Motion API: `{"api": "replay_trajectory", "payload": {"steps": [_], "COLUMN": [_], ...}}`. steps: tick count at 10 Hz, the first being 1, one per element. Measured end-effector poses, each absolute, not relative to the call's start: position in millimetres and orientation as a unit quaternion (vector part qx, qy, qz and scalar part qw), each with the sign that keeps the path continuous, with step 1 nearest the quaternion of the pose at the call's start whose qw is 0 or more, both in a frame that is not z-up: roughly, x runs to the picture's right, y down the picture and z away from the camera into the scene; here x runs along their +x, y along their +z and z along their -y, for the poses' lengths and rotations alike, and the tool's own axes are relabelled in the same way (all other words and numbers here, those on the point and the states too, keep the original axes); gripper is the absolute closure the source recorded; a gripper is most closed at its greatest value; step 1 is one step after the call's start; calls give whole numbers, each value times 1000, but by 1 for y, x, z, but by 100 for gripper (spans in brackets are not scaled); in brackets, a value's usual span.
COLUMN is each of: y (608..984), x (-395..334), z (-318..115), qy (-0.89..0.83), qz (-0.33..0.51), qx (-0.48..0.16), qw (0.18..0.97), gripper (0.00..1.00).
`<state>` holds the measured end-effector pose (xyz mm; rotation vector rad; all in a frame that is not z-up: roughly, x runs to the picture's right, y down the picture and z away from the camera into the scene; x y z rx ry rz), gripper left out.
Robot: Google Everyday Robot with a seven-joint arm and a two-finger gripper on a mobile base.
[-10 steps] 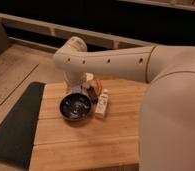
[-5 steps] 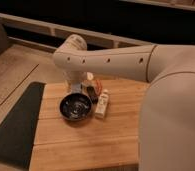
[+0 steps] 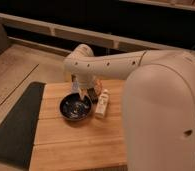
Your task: Pick up the ceramic bowl
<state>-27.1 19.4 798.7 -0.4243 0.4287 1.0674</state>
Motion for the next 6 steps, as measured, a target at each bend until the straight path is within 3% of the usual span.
{"api": "replay_trajectory", "payload": {"steps": [3, 6], "y": [846, 869], "x": [-34, -48], "z": [-9, -15], "qy": [480, 477], "qz": [-173, -151], "qx": [-223, -254], "qw": [831, 828], "gripper": [35, 35]}}
